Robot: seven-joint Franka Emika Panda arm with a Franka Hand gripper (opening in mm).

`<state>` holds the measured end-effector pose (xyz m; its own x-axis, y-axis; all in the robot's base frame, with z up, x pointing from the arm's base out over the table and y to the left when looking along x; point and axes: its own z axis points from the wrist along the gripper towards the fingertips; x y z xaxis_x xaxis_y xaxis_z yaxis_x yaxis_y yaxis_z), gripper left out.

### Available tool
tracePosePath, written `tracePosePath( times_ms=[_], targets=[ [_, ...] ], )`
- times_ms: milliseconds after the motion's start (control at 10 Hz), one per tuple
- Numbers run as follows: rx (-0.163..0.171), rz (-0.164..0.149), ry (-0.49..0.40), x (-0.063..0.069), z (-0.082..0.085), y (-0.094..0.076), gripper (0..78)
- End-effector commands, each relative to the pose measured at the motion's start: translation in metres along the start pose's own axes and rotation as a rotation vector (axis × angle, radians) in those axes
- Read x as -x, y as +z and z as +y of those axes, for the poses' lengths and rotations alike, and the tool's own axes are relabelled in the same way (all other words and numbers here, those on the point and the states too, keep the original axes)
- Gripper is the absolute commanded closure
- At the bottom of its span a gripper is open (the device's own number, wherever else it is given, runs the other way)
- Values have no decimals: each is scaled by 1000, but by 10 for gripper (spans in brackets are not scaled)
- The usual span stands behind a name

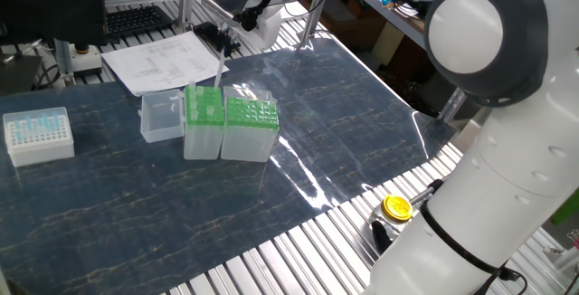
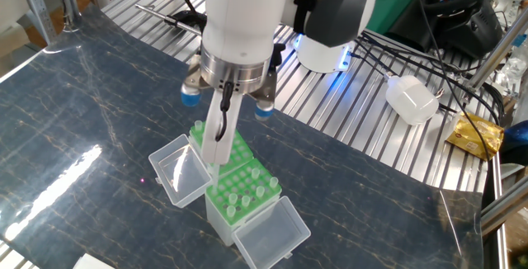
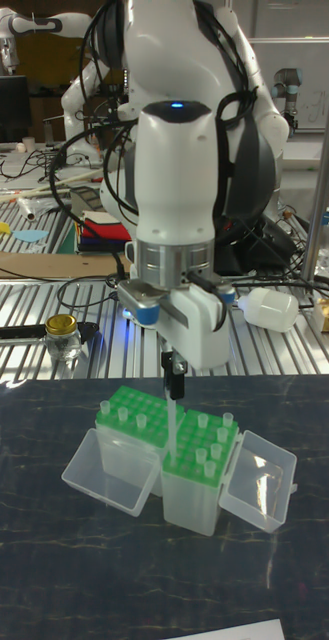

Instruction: Transfer all large pipette tips from one holder to another

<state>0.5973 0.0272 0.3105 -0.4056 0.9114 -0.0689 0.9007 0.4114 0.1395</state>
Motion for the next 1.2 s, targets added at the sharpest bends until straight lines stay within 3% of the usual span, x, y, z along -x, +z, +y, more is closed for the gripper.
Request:
tracePosePath(
  times_ms=[100,500,900,1000,1200],
  targets=[
    [-14,8,-7,1,-3,13,762],
    [-51,20,34,-2,5,23,762],
    [-63,27,28,-3,5,24,762],
    [-63,28,28,-3,5,24,2],
    [-63,28,28,-3,5,24,2]
  ],
)
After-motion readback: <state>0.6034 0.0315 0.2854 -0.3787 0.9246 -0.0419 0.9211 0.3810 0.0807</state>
